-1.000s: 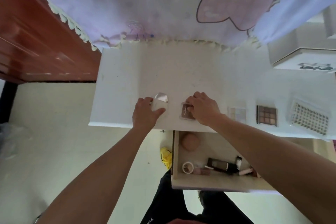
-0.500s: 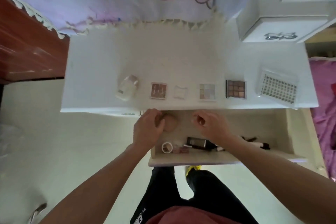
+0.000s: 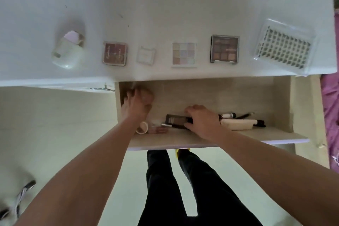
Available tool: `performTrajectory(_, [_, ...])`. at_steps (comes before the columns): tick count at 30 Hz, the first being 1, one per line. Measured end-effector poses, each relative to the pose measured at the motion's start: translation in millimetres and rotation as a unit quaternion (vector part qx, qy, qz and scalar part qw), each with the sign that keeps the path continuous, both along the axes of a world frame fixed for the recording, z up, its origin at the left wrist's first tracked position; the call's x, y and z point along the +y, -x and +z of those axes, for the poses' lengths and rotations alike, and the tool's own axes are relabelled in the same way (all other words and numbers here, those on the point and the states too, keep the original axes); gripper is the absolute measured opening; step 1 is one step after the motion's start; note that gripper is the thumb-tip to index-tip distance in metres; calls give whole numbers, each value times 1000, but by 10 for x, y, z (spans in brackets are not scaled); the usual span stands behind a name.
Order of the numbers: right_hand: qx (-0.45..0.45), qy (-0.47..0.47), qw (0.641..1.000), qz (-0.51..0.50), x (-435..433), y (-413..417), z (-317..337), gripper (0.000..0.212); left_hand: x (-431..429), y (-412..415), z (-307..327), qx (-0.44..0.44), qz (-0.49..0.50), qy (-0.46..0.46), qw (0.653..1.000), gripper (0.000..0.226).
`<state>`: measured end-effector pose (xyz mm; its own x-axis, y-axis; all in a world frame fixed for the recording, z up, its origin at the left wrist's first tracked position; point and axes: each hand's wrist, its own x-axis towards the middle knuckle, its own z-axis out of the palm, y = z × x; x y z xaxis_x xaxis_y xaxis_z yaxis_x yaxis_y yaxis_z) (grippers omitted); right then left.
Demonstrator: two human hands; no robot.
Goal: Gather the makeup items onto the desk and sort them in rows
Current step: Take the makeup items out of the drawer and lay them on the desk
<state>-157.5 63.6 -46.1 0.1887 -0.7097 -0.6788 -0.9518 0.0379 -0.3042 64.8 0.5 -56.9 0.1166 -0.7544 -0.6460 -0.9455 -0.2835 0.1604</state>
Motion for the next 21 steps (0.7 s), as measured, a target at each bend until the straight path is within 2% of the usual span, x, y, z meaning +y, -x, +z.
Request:
performTrajectory(3, [32, -18, 999, 40, 1, -82, -217, 57, -1, 72, -153, -39, -32, 13, 999, 78])
performTrajectory(6, [66, -19, 995, 67, 88, -128, -354, 50, 56, 100, -222, -57, -50, 35, 997, 63])
performTrajectory(8, [76, -16, 995, 69, 108, -139, -400, 43, 92, 92, -240, -49, -54, 20, 997, 61])
performTrajectory(11, [81, -14, 993, 83, 36, -129, -401, 37, 155, 99, -208, -24, -28, 13, 999, 60])
performTrajectory(16, [73, -16, 993, 91, 11, -109, -364, 41, 274, 44, -93, 58, 2, 89, 994, 26])
performTrajectory(21, [77, -12, 990, 117, -32, -122, -383, 46, 338, -90, 108, 114, 44, 136, 983, 21])
